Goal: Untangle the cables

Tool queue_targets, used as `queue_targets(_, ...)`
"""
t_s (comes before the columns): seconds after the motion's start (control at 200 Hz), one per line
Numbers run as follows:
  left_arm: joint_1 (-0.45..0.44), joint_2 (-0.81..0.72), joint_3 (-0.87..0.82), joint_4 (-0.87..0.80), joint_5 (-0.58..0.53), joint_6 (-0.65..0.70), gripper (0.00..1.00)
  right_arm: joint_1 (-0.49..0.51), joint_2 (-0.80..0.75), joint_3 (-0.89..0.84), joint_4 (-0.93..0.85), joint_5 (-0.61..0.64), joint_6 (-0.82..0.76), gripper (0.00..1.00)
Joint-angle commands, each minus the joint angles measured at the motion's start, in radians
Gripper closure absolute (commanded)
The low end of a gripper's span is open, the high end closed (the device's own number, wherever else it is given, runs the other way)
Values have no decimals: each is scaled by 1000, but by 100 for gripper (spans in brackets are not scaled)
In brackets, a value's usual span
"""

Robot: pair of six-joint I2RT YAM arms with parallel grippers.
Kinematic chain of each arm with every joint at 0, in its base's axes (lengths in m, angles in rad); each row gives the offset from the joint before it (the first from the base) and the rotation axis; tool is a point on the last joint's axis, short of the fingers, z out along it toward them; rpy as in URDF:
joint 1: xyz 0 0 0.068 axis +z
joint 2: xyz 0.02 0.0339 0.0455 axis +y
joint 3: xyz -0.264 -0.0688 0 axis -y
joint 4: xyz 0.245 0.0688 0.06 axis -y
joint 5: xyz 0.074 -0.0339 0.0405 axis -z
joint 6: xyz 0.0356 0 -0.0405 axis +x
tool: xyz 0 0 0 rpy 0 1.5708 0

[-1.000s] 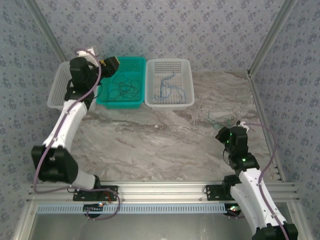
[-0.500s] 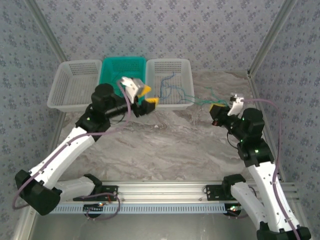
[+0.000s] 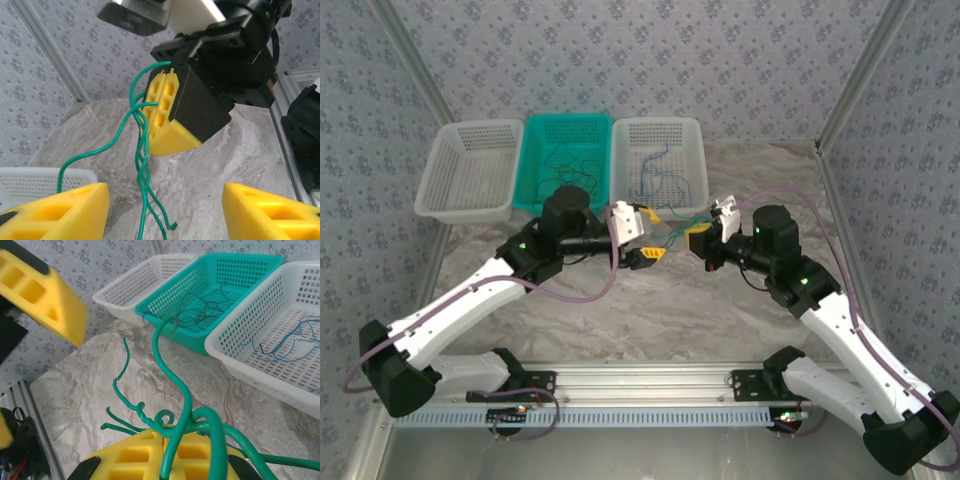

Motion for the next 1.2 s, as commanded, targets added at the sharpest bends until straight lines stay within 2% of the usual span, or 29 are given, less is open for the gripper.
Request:
queue_targets(0.0, -5, 47, -32, 107, -20, -22, 41, 17, -1, 35, 27, 8, -16, 100)
queue_targets(0.1, -4, 79, -71, 228, -61, -77, 46, 25, 0, 37, 37, 9, -15, 100)
queue_targets(0.215, -4, 93, -118, 338, -119, -116, 64, 30, -2, 35, 29, -5, -22, 100)
queue_targets(0.34, -5, 93, -129, 345, -164, -127, 93, 32, -6, 22, 19, -5, -33, 100)
queue_targets(0.395, -5, 81, -136, 348, -172, -136, 100, 33, -6, 11, 14, 35, -37, 100)
queue_targets(0.47, -4, 58, -141, 348, -173, -155, 100, 30, -6, -17, 14, 147, -41, 100)
queue_targets(0.575, -4, 28, -139, 335, -156, -177, 100, 26, 6, -86, 25, 411, -31, 100)
queue_targets(0.655, -3, 8, -140, 329, -151, -195, 100, 4, 22, -140, 21, 522, 3, 100)
queue_targets(0.834, -3, -17, -153, 359, -143, -231, 100, -29, 59, -304, 66, 565, 119, 97)
queue_targets(1.059, -2, 1, -154, 368, -153, -241, 100, -112, 93, -474, 65, 632, 357, 97)
queue_targets(1.159, 0, 10, -159, 379, -154, -251, 100, -148, 71, -485, 46, 665, 411, 91)
queue_targets(1.194, 0, 14, -161, 384, -154, -255, 100, -157, 65, -483, 39, 685, 440, 86)
